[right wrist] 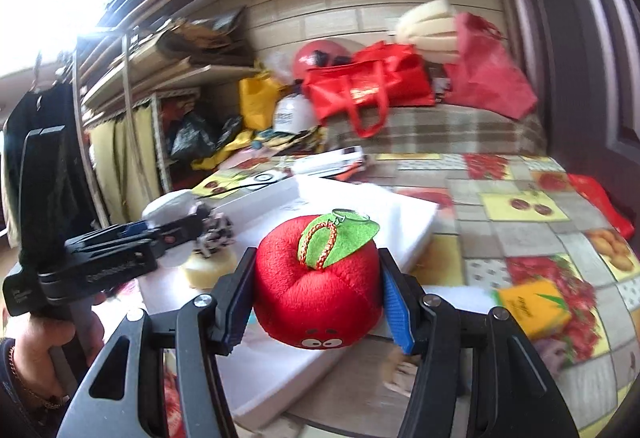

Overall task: Organize soft objects
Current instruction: 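Carry the white cloth and red apple plush over the white box with both tools, then open both tools to drop the white cloth and apple plush into the box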

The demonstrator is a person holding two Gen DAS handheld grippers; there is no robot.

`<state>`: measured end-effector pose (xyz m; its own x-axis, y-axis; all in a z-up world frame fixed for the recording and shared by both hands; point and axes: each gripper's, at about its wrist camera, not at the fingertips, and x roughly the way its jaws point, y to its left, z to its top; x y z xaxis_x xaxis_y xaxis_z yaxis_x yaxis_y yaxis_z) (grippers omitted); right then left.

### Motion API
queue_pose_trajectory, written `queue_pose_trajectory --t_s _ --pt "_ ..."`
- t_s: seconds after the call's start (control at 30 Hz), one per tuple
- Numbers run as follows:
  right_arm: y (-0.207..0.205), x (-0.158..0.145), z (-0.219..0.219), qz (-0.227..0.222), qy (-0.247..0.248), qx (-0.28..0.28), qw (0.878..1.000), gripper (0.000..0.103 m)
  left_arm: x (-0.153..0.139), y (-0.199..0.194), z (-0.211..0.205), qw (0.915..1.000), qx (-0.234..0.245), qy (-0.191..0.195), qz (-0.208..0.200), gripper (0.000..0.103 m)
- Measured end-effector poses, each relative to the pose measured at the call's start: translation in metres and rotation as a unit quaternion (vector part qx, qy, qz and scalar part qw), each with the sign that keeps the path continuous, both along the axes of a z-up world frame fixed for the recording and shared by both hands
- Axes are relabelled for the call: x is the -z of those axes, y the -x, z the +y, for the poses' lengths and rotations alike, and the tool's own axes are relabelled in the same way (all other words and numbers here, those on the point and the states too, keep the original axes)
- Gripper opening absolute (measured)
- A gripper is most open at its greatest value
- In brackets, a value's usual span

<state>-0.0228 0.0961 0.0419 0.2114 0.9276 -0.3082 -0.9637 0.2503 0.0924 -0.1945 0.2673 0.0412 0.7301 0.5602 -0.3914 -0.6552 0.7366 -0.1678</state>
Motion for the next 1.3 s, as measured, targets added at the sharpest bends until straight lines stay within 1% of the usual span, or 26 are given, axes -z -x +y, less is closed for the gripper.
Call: queue_pose_trajectory --t_s 0.1,0.2,0.23,0.33,0.43,0.5,0.63,0.77,0.83,1.0,1.03,1.13,1.23,1.27,1.3 --pt "0.006 0.001 0.02 -0.008 0.024 -0.009 1.0 0.057 0.001 -0.004 0.001 1.0 0.004 0.005 0.008 0.053" --pt "-0.003 0.005 0.034 0.011 0.046 -0.004 0.999 0.057 0.003 -0.011 0.002 0.9997 0.006 0.006 0.022 0.053" --pt "-0.012 0.006 0.037 0.029 0.049 0.005 0.998 0.057 0.004 -0.013 0.005 0.9996 0.006 0.011 0.027 0.053" --pt "-0.034 0.009 0.031 0.075 0.029 0.035 0.996 0.057 0.005 -0.015 0.012 0.9993 0.004 0.024 0.028 0.053" --pt "-0.054 0.015 0.025 0.125 0.02 0.063 0.99 0.057 0.007 -0.017 0.018 0.999 0.003 0.034 0.029 0.053" --pt "-0.06 0.016 0.027 0.138 0.019 0.07 0.988 0.057 0.007 -0.021 0.021 0.9989 0.003 0.033 0.034 0.053" --pt "-0.065 0.012 0.046 0.126 0.023 0.075 0.989 0.057 0.006 -0.027 0.024 0.9987 0.004 0.029 0.041 0.053" --pt "-0.06 0.013 0.075 0.116 0.047 0.055 0.991 0.057 0.007 -0.029 0.031 0.9986 0.004 0.035 0.04 0.053" --pt "-0.053 0.011 0.082 0.103 0.049 0.044 0.992 0.057 0.007 -0.029 0.032 0.9986 0.004 0.034 0.041 0.053" --pt "-0.029 0.004 0.08 0.043 0.036 0.025 0.998 0.057 0.006 -0.041 0.035 0.9981 0.007 0.016 0.058 0.053" --pt "-0.027 0.004 0.08 0.037 0.036 0.023 0.998 0.057 0.006 -0.044 0.035 0.998 0.009 0.014 0.061 0.053" --pt "-0.028 0.004 0.081 0.037 0.038 0.021 0.998 0.058 0.006 -0.048 0.038 0.9978 0.01 0.014 0.064 0.053" --pt "-0.028 0.002 0.083 0.031 0.038 0.023 0.999 0.061 0.006 -0.046 0.038 0.9982 0.008 0.014 0.058 0.056" --pt "-0.027 0.002 0.083 0.03 0.037 0.025 0.999 0.064 0.005 -0.045 0.038 0.9982 0.004 0.013 0.058 0.057" --pt "-0.027 0.001 0.083 0.03 0.035 0.026 0.999 0.069 0.005 -0.045 0.038 0.9983 -0.002 0.012 0.058 0.058"
